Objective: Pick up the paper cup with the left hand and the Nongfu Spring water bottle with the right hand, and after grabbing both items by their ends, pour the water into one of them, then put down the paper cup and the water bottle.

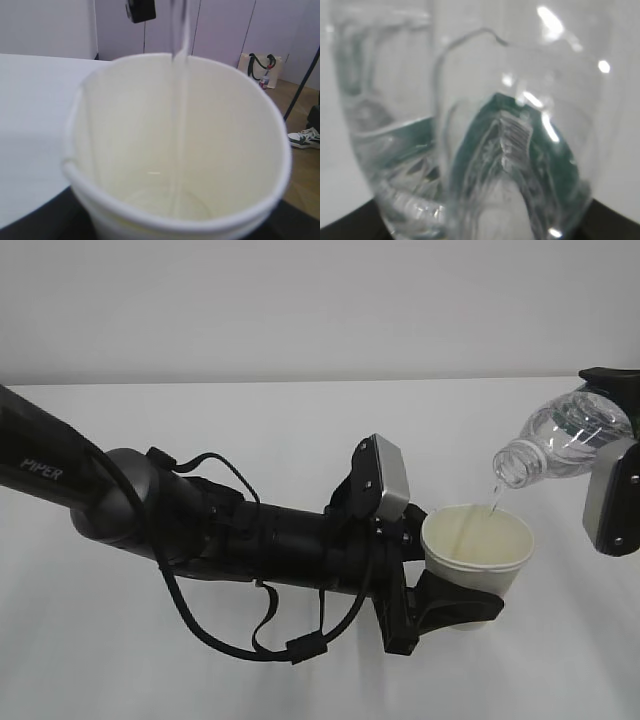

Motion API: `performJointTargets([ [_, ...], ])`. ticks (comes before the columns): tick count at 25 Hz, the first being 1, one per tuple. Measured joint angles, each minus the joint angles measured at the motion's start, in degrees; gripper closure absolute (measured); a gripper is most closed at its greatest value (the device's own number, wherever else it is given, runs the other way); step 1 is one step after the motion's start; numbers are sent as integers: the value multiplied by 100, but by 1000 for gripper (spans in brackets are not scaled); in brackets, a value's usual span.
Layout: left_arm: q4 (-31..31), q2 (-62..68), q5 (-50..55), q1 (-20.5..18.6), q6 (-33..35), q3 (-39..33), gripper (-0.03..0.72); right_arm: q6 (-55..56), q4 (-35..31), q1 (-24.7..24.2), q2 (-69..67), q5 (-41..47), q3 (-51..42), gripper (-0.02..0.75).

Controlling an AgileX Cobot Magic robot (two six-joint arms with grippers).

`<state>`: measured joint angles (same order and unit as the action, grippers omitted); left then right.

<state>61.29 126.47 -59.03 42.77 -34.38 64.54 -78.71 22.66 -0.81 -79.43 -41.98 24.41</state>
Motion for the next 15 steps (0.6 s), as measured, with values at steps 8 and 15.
performJointTargets([
  [8,0,0,0,0,0,0,225,0,0,0,0,0,0,302],
  [15,0,0,10,0,0,0,225,0,0,0,0,-8,0,302],
])
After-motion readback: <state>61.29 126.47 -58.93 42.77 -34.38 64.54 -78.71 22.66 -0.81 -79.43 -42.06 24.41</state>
